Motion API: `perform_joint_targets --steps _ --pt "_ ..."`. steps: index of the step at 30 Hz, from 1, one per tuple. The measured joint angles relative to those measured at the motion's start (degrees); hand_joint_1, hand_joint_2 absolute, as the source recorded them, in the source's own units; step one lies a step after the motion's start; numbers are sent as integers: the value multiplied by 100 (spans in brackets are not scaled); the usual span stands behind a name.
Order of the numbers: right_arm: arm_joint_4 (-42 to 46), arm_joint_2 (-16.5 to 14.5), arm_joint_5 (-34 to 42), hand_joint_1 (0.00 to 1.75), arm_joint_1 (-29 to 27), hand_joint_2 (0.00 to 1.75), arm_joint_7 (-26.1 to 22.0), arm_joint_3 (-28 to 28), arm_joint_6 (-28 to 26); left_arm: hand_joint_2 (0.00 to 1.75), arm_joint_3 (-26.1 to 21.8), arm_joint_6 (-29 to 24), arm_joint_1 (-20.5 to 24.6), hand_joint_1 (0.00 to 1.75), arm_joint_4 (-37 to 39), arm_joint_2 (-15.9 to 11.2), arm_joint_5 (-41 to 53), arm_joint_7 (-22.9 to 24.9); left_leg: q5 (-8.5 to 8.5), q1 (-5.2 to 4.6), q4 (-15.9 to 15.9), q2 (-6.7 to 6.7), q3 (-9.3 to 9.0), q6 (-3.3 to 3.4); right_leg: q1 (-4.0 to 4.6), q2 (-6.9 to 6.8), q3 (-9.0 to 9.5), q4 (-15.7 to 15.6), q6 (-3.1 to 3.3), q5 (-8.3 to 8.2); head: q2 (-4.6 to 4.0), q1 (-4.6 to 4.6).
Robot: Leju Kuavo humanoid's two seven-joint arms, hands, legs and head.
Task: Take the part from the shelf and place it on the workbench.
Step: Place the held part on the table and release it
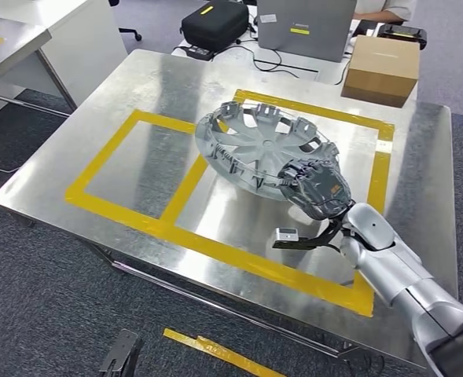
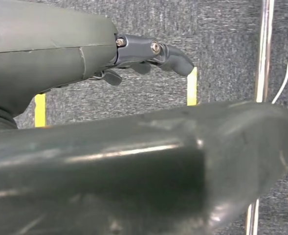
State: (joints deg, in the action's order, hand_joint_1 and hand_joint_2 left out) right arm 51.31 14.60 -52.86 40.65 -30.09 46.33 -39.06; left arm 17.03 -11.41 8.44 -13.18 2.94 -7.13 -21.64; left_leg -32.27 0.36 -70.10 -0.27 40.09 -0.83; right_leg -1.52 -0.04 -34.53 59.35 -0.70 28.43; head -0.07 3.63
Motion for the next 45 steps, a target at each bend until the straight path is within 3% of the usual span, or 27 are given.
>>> perform_joint_targets --steps 2,3,6,8,12,13,17,23,24,27,28,30,33,34,35,36,39,41,45 --pt "-67 -124 27 175 22 175 1 31 0 0 21 -8 -19 0 0 1 1 0 -133 -2 -565 0 297 12 29 9 13 1 26 14 0 -1" --pt "-98 -174 37 175 28 175 1 48 0 0 28 -12 -24 0 0 1 1 0 -31 -8 -547 0 313 40 47 17 27 1 38 23 0 -3" --pt "-191 -286 40 175 65 175 27 102 0 0 33 -16 -23 0 0 -5 0 2 610 -67 436 -6 -71 210 96 37 76 -6 58 54 0 1" --pt "-261 -324 36 175 90 175 61 143 0 0 36 -15 -27 0 0 -14 -2 3 771 -110 875 -10 -248 294 104 46 71 -19 33 55 0 -2" --pt "-372 -342 46 175 128 175 101 209 -2 0 40 -15 -24 0 -5 -19 -7 4 740 -89 1123 3 -348 325 110 29 11 -15 -75 106 0 -1" --pt "-396 -342 52 175 145 175 107 222 -2 0 42 -15 -20 0 -8 -19 -7 4 747 -69 1199 8 -382 327 117 26 -68 129 -93 203 0 11" --pt "-458 -343 70 175 166 175 121 275 -3 0 53 -15 -31 0 -13 -15 -8 4 761 -53 1262 12 -410 336 120 29 -607 1256 -108 725 0 29" --pt "-475 -344 70 175 156 175 121 297 -2 0 58 -9 -34 0 -13 -12 -8 4 759 -53 1258 11 -411 337 120 27 -755 1523 -122 767 0 30" --pt "-490 -344 69 175 158 175 121 312 -2 0 62 -5 -35 0 -13 -9 -8 4 754 -51 1247 7 -413 332 114 23 -705 1376 -134 606 0 31" --pt "-610 -360 -92 175 329 175 407 475 99 0 70 63 -29 0 -13 1 -33 27 734 -71 1155 -7 -371 215 110 15 -133 148 -79 -10 0 25" --pt "-655 -364 -162 175 403 175 561 548 155 0 71 83 -27 0 -13 -4 -46 36 724 -80 1128 -8 -351 169 103 13 -15 -74 -34 -63 0 25" --pt "-716 -359 -221 175 483 175 775 649 226 0 72 73 -31 0 -13 -15 -60 37 607 -72 979 -5 -296 108 79 9 -1 -98 39 -89 0 2" --pt "-786 -342 -259 175 564 175 989 775 285 0 72 61 -43 0 -13 -20 -67 38 102 -30 2 0 107 20 68 10 6 -109 95 -103 0 -46" --pt "-810 -326 -277 175 579 175 1064 823 319 0 73 58 -52 0 -13 -20 -69 38 -14 -19 -331 0 249 8 69 13 7 -108 96 -103 0 -46" --pt "-834 -304 -296 175 591 175 1145 872 362 0 73 55 -61 0 -13 -19 -73 39 -25 -15 -485 0 313 6 70 19 9 -107 96 -103 0 -46" --pt "-857 -278 -315 175 601 175 1223 922 399 0 74 51 -68 0 -13 -20 -76 39 74 -13 -413 0 276 14 71 26 14 -107 94 -102 0 -46" --pt "-903 -219 -349 175 654 175 1363 1033 435 0 74 44 -73 0 -13 -26 -80 39 598 -27 664 -3 -235 88 80 47 26 -106 69 -92 0 -45" --pt "-928 -189 -359 175 695 175 1396 1085 437 0 74 42 -72 0 -13 -29 -80 41 669 -46 1075 -5 -422 128 93 55 2 -106 24 -98 0 -42" --pt "-975 -111 -373 175 731 175 1454 1164 449 0 74 42 -86 0 -13 -19 -80 46 678 -39 1189 1 -454 219 88 53 -77 -42 -100 -28 0 -32"
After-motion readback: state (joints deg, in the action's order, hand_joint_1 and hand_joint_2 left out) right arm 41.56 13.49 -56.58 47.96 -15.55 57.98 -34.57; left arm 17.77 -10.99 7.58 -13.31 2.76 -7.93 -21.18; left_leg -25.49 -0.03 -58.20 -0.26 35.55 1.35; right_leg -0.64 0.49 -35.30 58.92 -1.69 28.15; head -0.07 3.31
